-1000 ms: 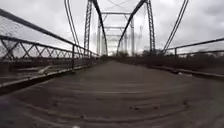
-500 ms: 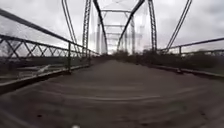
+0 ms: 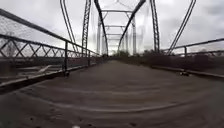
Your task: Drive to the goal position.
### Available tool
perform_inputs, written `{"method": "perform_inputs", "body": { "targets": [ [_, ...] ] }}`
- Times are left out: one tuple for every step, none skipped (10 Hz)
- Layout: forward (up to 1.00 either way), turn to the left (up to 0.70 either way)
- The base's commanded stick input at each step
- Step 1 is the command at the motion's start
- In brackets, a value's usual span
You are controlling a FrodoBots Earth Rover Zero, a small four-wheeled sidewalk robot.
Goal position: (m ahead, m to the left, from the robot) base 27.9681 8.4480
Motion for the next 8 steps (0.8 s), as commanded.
{"method": "perform_inputs", "body": {
  "targets": [
    [0.7, 0.0],
    [0.7, 0.0],
    [0.7, 0.0],
    [0.7, 0.0],
    [0.7, 0.0],
    [0.7, 0.0],
    [0.7, 0.0],
    [0.7, 0.0]
  ]
}}
